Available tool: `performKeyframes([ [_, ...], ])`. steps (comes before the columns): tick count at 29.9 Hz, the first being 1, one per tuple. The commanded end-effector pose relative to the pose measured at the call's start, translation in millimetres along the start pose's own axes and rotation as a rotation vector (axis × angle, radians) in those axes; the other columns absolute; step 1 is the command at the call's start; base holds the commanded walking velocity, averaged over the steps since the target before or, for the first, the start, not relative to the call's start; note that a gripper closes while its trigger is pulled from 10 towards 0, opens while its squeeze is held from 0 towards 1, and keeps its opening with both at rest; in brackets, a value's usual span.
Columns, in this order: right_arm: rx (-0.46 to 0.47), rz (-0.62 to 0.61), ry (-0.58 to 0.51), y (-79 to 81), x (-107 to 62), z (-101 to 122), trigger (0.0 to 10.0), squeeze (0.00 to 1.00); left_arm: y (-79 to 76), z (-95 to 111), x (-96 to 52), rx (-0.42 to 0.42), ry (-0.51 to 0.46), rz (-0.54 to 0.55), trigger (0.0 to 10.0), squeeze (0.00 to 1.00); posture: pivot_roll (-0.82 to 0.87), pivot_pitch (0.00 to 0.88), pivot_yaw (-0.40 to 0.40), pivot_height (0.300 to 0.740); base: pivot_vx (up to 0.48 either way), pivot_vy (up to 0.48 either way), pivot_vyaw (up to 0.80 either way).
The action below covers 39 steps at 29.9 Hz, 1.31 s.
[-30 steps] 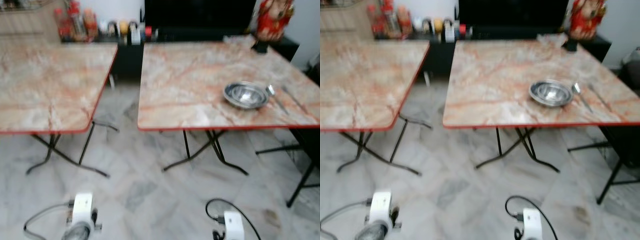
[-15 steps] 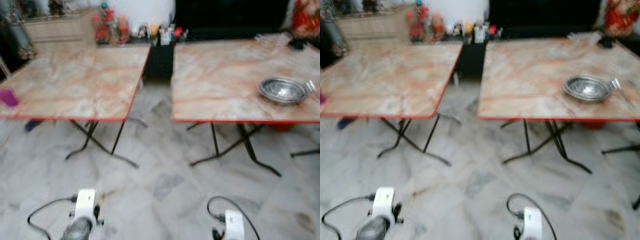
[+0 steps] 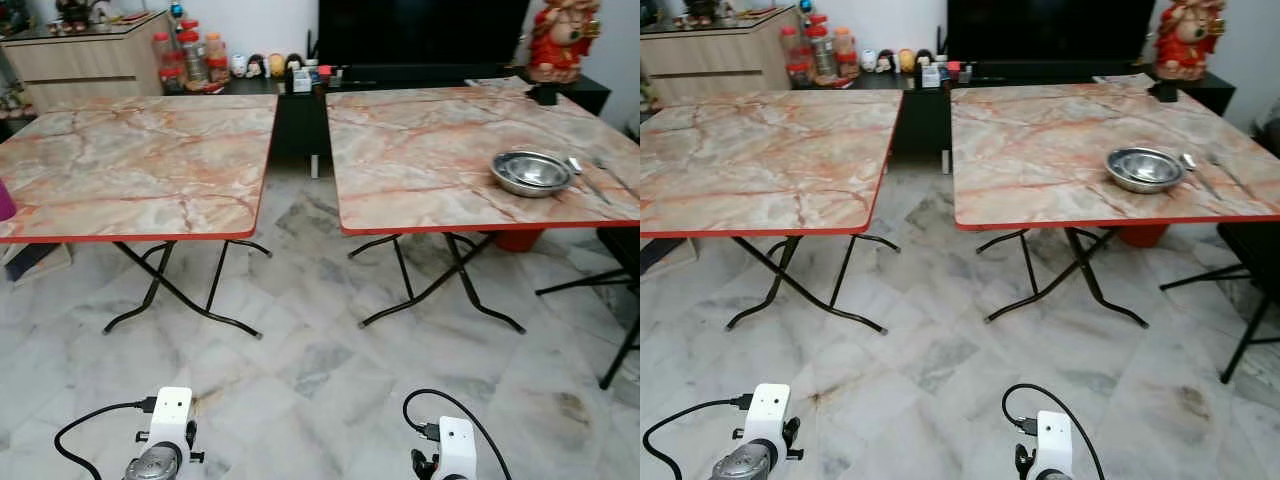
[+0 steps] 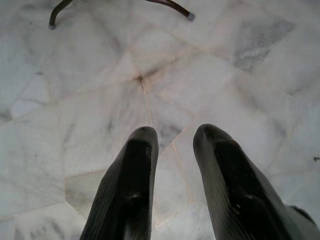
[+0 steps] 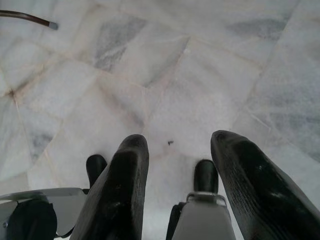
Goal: Setting the table
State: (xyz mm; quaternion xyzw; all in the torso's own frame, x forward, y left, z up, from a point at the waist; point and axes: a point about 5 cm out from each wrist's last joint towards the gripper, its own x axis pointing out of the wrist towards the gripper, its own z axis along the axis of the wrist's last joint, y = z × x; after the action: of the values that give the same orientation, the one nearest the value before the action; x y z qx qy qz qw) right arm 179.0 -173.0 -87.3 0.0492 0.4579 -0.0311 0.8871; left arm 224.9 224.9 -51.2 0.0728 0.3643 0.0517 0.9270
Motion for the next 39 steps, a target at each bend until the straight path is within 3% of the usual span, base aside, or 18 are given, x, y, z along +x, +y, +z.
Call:
performKeyframes([
  [1, 0.021, 0.003, -0.034, 1.7, 1.7, 10.3, 10.0, 0.00, 5.4, -3.9, -0.6, 0.015, 0.028, 0.020, 10.0, 0.00, 0.06, 0.029, 0.038, 0.740, 0.281, 0.000, 0.00],
  [39, 0.052, -0.008, -0.041, 0.6, 1.9, 11.8, 10.0, 0.00, 5.2, -4.7, -0.2, -0.008, 0.050, 0.037, 10.0, 0.00, 0.07, 0.133, 0.034, 0.740, 0.341, 0.000, 0.00],
])
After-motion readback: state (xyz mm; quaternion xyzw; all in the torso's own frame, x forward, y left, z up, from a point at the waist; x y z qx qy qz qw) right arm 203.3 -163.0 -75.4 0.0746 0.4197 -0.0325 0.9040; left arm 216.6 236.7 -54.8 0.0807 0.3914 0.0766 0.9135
